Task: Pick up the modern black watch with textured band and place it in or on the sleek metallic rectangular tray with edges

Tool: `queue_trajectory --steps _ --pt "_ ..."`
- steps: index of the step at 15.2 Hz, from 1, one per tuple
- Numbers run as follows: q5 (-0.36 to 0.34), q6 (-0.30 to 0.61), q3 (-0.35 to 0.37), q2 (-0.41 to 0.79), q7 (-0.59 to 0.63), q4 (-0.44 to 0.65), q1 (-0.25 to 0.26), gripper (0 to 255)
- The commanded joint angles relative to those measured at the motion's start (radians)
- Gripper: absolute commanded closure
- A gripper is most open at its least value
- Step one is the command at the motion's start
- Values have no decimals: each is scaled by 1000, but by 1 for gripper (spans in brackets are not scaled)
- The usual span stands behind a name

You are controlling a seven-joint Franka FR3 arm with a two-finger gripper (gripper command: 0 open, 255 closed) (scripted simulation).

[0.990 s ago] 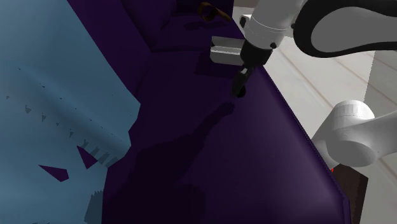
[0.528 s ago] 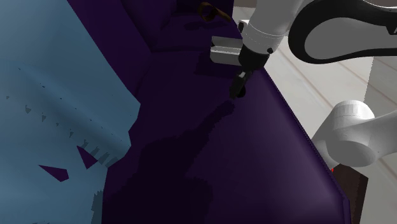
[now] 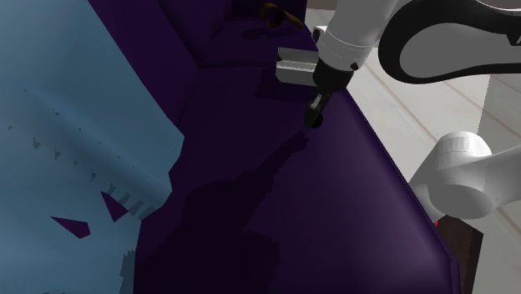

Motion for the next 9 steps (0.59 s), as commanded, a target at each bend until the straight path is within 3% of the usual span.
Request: queue_trajectory --steps 1,9 --pt "0 0 0 0 0 0 0 255" --pt "-7 -65 -9 3 -5 68 -5 255"
